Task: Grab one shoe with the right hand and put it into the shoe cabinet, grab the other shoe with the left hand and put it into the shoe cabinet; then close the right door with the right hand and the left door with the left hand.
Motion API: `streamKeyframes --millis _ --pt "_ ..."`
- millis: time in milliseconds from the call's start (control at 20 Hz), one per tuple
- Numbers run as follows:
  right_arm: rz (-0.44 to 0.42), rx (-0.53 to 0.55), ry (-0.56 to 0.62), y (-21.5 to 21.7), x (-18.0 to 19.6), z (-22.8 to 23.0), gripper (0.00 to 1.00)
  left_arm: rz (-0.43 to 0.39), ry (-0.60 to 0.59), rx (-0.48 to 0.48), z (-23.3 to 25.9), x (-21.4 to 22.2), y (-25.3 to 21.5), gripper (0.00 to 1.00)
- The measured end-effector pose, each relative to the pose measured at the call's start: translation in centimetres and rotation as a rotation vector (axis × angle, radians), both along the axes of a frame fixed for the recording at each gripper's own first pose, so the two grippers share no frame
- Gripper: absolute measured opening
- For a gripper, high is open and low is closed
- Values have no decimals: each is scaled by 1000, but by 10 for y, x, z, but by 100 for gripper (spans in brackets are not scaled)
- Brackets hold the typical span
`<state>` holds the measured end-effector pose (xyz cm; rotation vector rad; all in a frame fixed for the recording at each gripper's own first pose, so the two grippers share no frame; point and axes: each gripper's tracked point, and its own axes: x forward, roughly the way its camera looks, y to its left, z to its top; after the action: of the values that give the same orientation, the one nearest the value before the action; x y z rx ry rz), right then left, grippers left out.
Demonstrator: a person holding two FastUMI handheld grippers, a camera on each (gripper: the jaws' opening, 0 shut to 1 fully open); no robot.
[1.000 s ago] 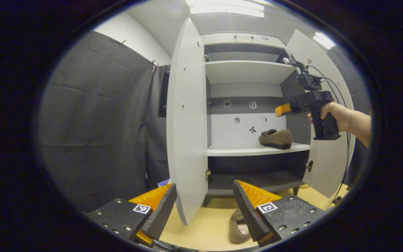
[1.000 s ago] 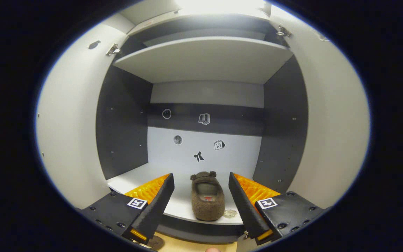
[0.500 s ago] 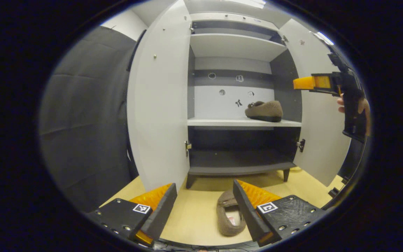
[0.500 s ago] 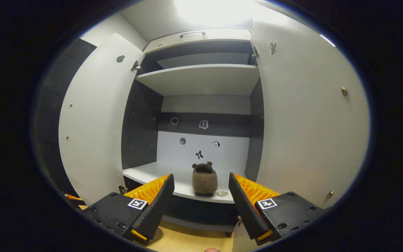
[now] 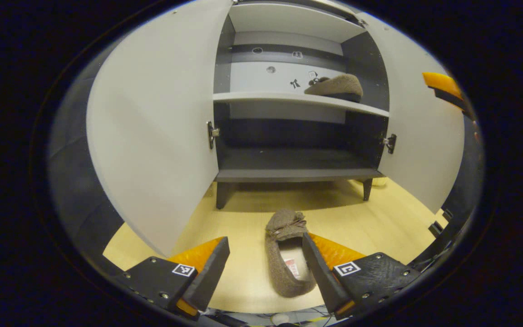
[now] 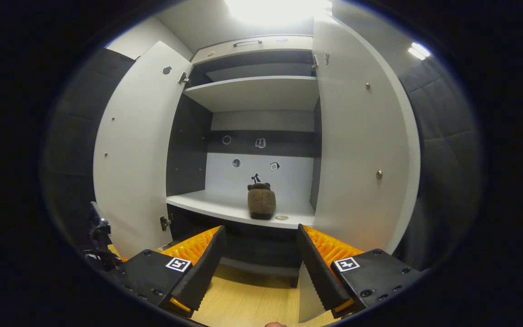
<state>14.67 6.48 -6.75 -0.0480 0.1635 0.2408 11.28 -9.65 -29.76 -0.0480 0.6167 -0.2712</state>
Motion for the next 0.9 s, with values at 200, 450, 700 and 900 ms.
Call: streamKeyframes --millis 200,450,700,900 --pt "-9 -1 38 -6 -13 -17 98 -12 76 28 -33 7 -3 94" --pt "-17 21 80 -4 -15 -26 99 -47 170 109 -78 11 -4 100" --pt "-17 11 104 -2 -17 -33 99 -56 212 93 -96 14 -14 62" --pt "-11 6 134 0 -21 -42 99 -71 264 55 -108 10 -31 43"
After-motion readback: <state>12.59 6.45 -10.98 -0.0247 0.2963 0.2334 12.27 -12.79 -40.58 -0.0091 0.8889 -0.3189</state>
